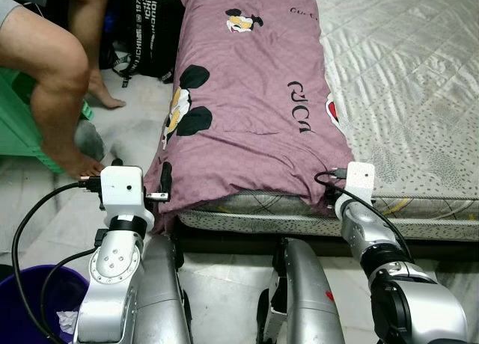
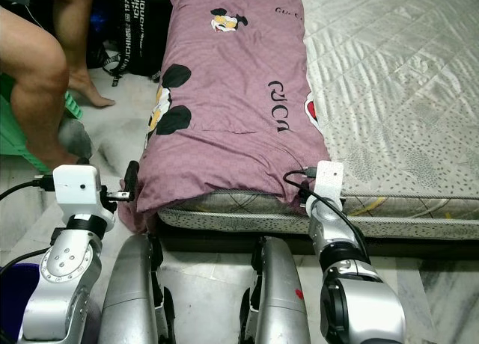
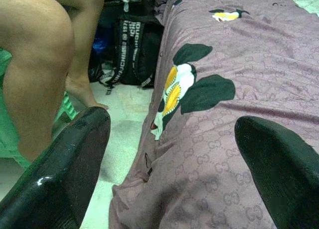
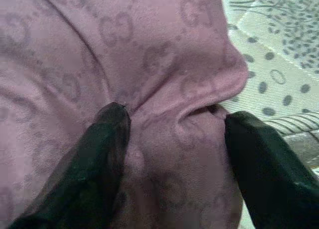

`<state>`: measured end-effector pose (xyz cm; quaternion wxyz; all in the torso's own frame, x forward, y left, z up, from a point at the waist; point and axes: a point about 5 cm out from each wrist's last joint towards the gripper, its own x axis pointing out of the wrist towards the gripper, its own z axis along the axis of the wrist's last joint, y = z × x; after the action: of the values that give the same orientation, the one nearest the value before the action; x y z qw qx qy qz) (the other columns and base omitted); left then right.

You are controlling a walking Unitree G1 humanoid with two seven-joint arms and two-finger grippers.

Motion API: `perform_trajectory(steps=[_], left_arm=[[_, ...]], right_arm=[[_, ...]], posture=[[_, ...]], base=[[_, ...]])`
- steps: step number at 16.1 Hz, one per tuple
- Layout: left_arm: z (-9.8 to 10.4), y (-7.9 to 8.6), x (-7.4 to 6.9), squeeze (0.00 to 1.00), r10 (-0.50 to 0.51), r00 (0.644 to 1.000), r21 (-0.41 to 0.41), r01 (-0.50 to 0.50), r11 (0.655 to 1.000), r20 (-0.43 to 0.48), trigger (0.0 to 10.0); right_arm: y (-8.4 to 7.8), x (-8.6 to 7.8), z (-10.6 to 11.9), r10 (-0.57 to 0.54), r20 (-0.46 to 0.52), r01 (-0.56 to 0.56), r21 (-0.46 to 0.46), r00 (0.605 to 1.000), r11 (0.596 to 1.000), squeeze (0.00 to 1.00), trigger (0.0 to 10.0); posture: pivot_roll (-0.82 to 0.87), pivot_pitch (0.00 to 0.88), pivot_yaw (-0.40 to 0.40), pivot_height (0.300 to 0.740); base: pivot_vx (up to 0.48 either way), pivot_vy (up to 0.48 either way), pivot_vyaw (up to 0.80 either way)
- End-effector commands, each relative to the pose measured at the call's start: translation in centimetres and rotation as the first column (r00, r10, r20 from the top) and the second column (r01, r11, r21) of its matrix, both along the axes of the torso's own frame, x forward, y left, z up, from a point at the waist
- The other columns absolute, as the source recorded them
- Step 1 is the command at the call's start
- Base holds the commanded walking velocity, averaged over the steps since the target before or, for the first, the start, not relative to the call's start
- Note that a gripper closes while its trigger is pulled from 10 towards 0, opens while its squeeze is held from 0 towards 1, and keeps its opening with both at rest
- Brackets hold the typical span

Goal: Clean up the room

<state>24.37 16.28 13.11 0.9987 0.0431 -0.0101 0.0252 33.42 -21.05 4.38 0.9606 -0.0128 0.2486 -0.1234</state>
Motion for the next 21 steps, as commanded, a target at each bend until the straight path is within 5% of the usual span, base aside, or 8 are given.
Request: perform_trajectory(steps=[1, 7, 11, 15, 16, 17, 21], left_arm=[[-0.1, 0.1, -0.1, 0.0, 0.004, 1.0, 0.009, -0.004, 1.0, -0.01, 10.0], [0.1, 0.3, -0.1, 0.0, 0.012, 1.0, 0.01, -0.012, 1.0, -0.005, 10.0], [0.0, 0.1, 0.1, 0.0, 0.01, 1.0, 0.007, -0.01, 1.0, -0.003, 10.0], [0.1, 0.1, 0.4, 0.0, 0.009, 1.0, 0.006, -0.009, 1.0, 0.003, 10.0], [0.1, 0.1, 0.4, 0.0, 0.009, 1.0, 0.006, -0.009, 1.0, 0.004, 10.0], [0.1, 0.0, 0.5, 0.0, 0.01, 1.0, 0.006, -0.01, 1.0, 0.005, 10.0], [0.1, -0.1, 0.6, 0.0, 0.012, 1.0, 0.001, -0.012, 1.0, 0.01, 10.0]], right_arm=[[0.0, -0.8, -1.1, 0.009, -0.066, -0.009, 0.007, 0.998, 1.0, 0.0, 0.0], [-1.4, -2.2, -2.4, 0.018, -0.12, -0.016, 0.011, 0.993, 1.0, 0.0, 0.0], [-3.2, -4.8, -4.5, 0.006, -0.213, -0.014, -0.037, 0.977, 0.999, 0.0, 0.0], [-4.2, -3.4, -2.3, -0.035, -0.06, 0.029, -0.099, 0.998, 0.995, 0.0, 0.0], [-4.2, -2.8, -1.4, -0.042, -0.003, 0.042, -0.097, 0.999, 0.994, 0.0, 3.3], [-4.2, -2.1, -0.2, -0.039, 0.076, 0.047, -0.107, 0.996, 0.993, 1.0, 10.0], [-3.9, -0.9, 2.0, -0.019, 0.187, 0.051, -0.163, 0.982, 0.985, 1.0, 10.0]], posture=[[0.16, 0.165, -0.024, 0.542], [0.16, 0.161, -0.029, 0.542], [0.15, 0.153, -0.031, 0.542], [0.14, 0.144, -0.028, 0.542], [0.14, 0.14, -0.028, 0.542], [0.14, 0.137, -0.029, 0.542], [0.14, 0.13, -0.038, 0.542]], base=[[0.0, 0.0, 0.0], [0.0, 0.0, 0.0], [0.0, 0.0, 0.0], [0.0, 0.0, 0.0], [0.0, 0.0, 0.0], [0.0, 0.0, 0.0], [0.0, 0.0, 0.0]])
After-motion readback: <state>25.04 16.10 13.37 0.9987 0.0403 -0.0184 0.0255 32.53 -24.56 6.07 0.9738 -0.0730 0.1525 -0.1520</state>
